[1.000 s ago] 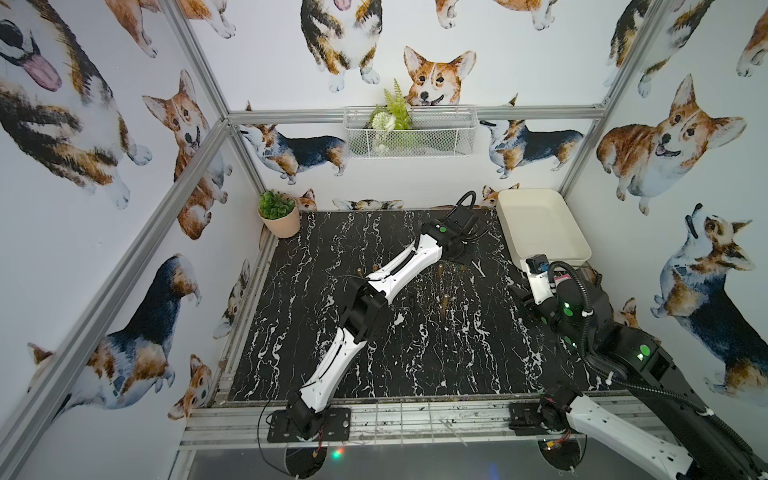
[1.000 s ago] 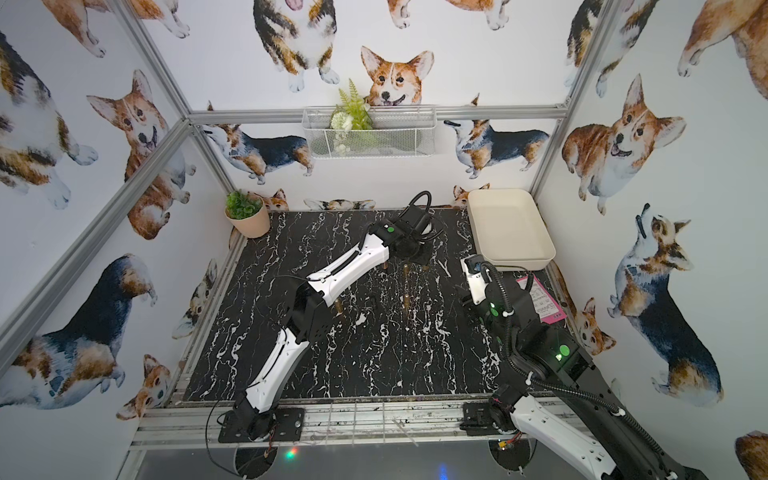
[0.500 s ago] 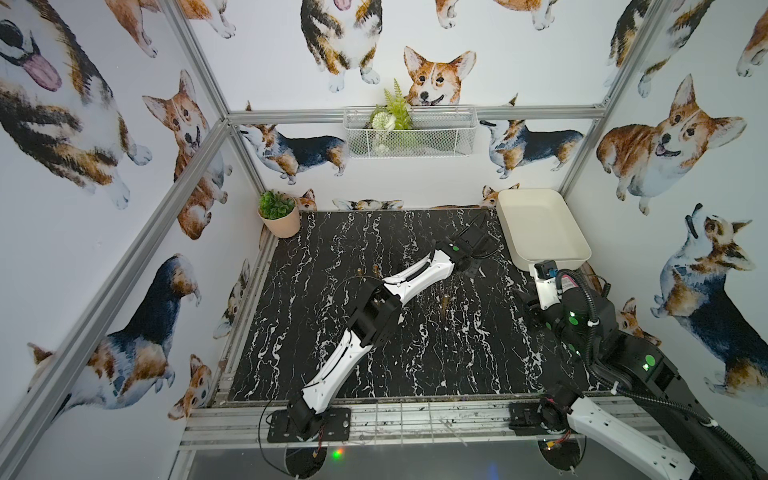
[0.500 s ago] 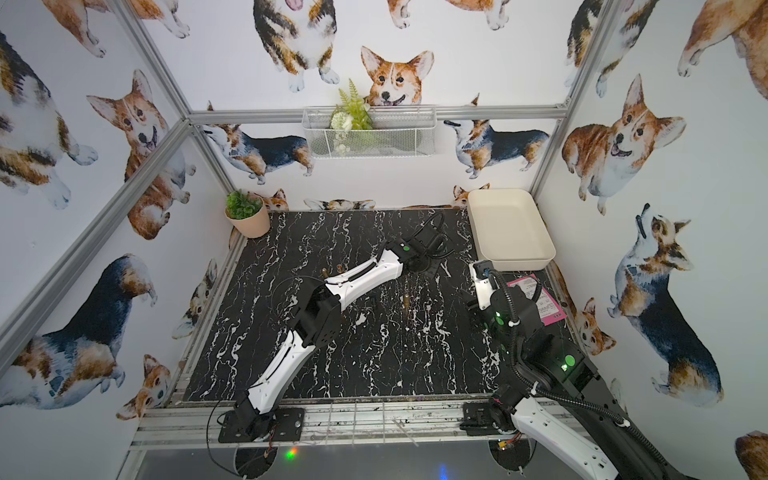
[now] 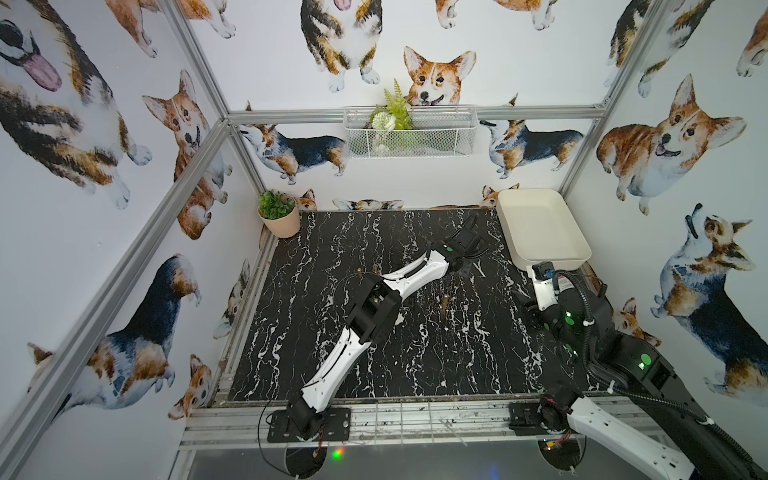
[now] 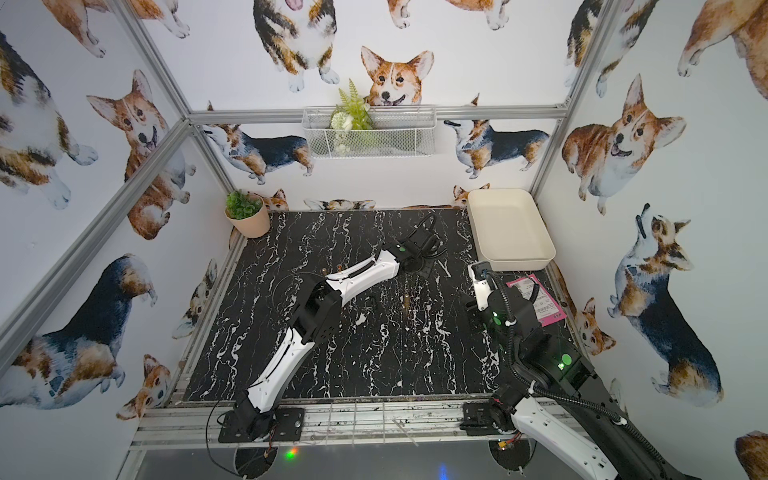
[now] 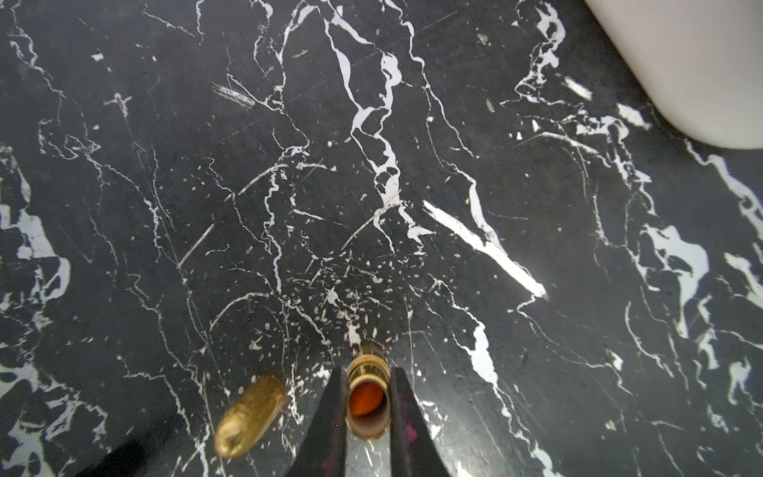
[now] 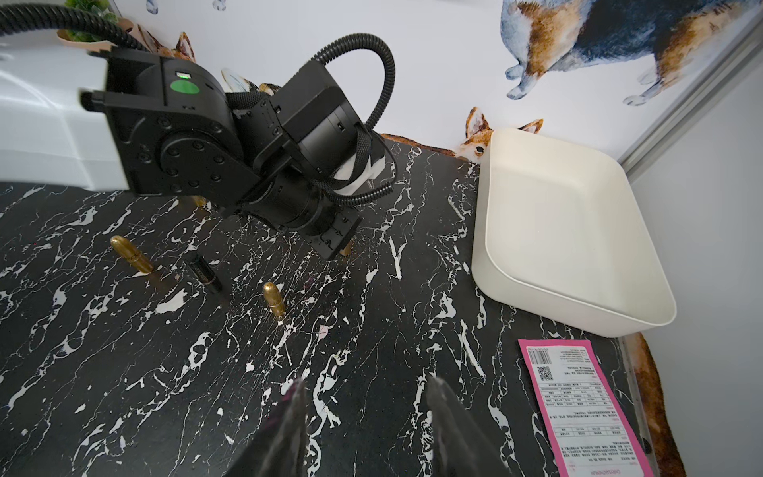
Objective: Open the lipstick cap
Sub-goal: Place the lipstick at the center of the board.
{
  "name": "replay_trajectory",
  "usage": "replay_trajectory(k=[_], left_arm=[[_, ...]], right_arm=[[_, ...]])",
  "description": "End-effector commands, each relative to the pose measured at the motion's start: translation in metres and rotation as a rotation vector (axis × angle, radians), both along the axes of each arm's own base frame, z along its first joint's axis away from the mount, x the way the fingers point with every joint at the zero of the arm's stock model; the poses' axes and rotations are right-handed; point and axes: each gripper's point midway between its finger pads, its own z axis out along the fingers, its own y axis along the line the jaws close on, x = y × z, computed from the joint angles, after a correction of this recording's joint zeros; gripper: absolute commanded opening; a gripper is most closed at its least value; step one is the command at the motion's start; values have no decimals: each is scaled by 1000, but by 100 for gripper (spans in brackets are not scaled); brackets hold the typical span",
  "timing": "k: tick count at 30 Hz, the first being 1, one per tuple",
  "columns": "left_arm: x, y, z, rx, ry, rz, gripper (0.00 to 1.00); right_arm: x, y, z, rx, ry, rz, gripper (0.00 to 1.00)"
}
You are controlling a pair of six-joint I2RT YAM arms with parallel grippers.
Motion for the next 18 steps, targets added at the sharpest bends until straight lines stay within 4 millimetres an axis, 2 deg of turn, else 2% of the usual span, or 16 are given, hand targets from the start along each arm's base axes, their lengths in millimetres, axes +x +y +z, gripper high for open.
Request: replay_trajectory(k=[1,9,14,18], left_arm=[[1,-2,4,-34,8,10,16],[0,0,0,-36,19,16,20],[-1,2,-2,-31,21,21,31],[0,4,1,-27,9,27,32]], right_arm=[[2,2,2,13,-10,-3,50],[3,2,1,7,-14,-2,51],[4,3,0,6,-13,-1,51],[4,5,-1,5,-7,5,52]])
